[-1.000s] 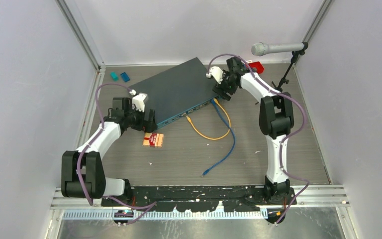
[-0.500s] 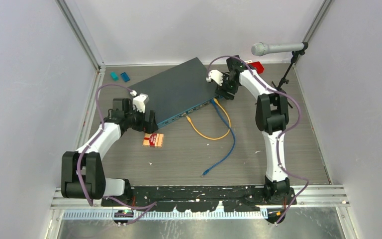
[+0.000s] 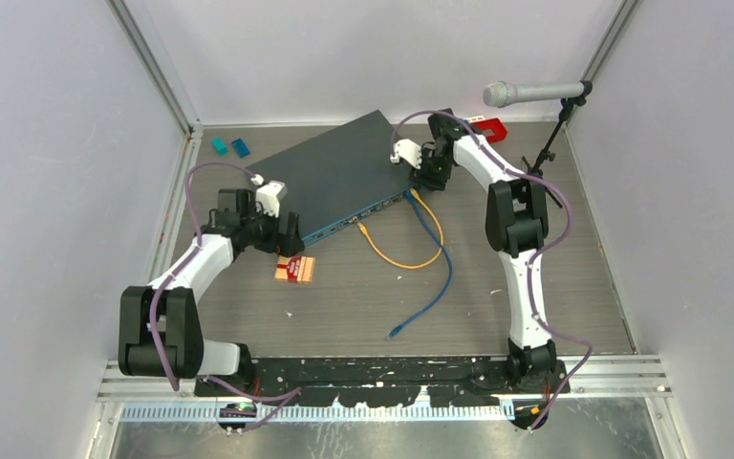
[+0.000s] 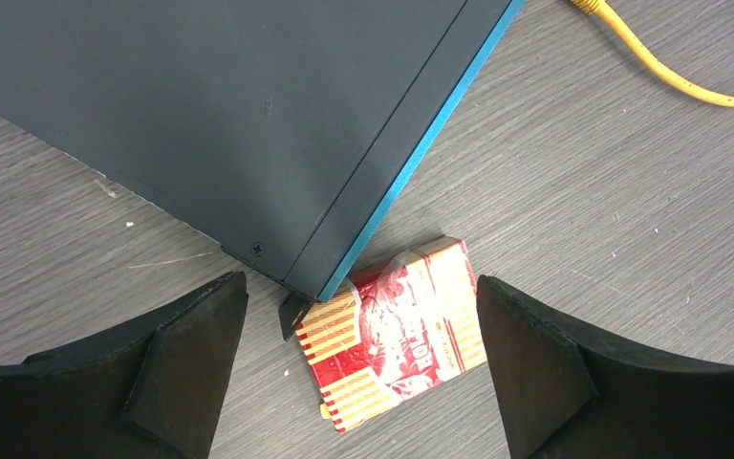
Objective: Pull the plug from the switch port
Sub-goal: Move the switch port to the center of the board.
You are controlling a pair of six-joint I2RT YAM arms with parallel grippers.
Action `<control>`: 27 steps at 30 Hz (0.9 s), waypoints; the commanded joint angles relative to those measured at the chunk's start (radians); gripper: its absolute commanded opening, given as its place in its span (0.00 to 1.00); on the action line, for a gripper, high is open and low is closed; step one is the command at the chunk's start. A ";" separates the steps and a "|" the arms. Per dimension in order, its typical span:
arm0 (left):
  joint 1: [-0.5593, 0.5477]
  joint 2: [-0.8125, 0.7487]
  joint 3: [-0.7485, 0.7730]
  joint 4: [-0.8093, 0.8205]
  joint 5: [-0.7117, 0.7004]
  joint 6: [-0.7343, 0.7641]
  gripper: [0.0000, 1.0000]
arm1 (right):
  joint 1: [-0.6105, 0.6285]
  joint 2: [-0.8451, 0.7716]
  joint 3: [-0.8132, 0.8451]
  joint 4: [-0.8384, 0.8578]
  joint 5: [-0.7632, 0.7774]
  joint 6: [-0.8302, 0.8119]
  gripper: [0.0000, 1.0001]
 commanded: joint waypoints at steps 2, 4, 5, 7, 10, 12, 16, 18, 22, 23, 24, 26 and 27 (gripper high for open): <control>0.004 -0.016 -0.002 0.009 0.025 0.021 0.89 | 0.016 -0.045 0.002 -0.078 -0.091 0.029 0.49; 0.000 -0.014 0.002 -0.016 0.028 0.035 0.88 | 0.020 -0.074 -0.034 -0.075 -0.101 0.042 0.46; -0.001 -0.015 0.007 -0.027 0.026 0.039 0.88 | 0.024 -0.088 -0.055 -0.071 -0.104 0.048 0.45; -0.002 -0.017 0.016 -0.053 0.000 0.045 0.88 | 0.031 -0.106 -0.085 -0.067 -0.103 0.058 0.43; -0.001 -0.026 0.038 -0.100 -0.067 0.054 0.89 | 0.042 -0.123 -0.117 -0.055 -0.090 0.074 0.40; -0.002 -0.036 0.041 -0.124 -0.097 0.064 0.89 | 0.043 -0.125 -0.132 -0.047 -0.083 0.084 0.37; -0.001 -0.053 0.011 -0.124 -0.046 0.110 0.89 | 0.044 -0.129 -0.151 -0.046 -0.082 0.100 0.34; -0.006 -0.034 0.007 -0.108 -0.028 0.117 0.90 | 0.044 -0.134 -0.163 -0.040 -0.083 0.109 0.33; -0.020 0.034 0.049 -0.096 -0.019 0.117 0.90 | 0.046 -0.134 -0.171 -0.034 -0.077 0.121 0.33; -0.025 0.050 0.061 -0.097 -0.013 0.115 0.90 | 0.047 -0.134 -0.171 -0.033 -0.076 0.124 0.33; -0.033 0.068 0.070 -0.095 -0.012 0.113 0.90 | 0.048 -0.134 -0.170 -0.033 -0.074 0.126 0.33; -0.048 0.096 0.083 -0.095 -0.008 0.104 0.90 | 0.048 -0.134 -0.170 -0.032 -0.072 0.130 0.32; -0.057 0.108 0.087 -0.096 -0.001 0.099 0.89 | 0.048 -0.135 -0.169 -0.032 -0.073 0.134 0.32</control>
